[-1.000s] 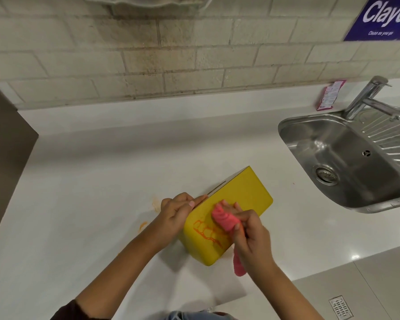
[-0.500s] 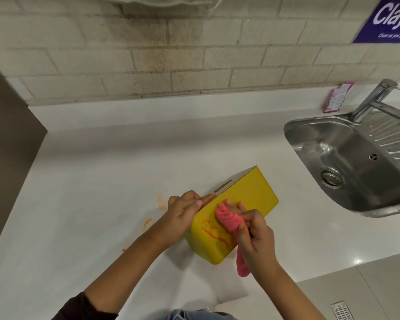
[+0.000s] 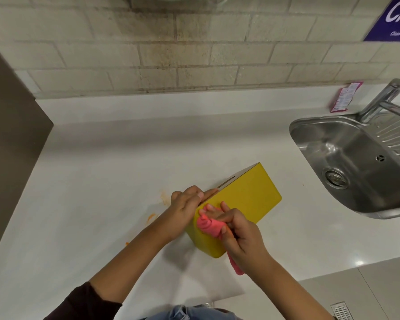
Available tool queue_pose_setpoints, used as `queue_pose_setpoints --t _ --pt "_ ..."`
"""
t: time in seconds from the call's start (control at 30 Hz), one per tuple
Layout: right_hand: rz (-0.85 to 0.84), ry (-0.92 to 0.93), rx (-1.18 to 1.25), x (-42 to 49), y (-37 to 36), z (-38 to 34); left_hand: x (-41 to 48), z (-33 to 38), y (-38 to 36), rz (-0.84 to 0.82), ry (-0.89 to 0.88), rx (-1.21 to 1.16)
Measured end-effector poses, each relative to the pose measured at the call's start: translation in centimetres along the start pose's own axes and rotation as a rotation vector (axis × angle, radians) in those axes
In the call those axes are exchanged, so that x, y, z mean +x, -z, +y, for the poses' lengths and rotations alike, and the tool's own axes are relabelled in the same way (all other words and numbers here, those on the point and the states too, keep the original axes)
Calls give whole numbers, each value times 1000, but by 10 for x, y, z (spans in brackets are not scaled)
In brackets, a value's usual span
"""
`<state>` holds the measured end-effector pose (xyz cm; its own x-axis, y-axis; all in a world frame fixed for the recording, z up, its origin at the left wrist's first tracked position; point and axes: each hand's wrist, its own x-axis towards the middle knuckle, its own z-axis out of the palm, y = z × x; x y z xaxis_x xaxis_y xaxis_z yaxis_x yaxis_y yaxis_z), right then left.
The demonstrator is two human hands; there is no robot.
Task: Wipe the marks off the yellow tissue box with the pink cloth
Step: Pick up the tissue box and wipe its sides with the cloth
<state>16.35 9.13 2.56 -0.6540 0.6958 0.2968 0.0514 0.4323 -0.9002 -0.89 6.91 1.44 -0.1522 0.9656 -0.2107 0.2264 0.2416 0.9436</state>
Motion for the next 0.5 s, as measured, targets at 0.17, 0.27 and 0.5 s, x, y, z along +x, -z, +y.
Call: queue_pose_setpoints --t 0.17,0.27,0.5 --pt "-77 -28 25 -8 7 3 1 1 2 15 38 -17" --pt "-143 -48 45 -13 10 2 4 0 4 28 57 -50" --pt "-301 -119 13 -28 26 -6 7 -6 4 29 54 -32"
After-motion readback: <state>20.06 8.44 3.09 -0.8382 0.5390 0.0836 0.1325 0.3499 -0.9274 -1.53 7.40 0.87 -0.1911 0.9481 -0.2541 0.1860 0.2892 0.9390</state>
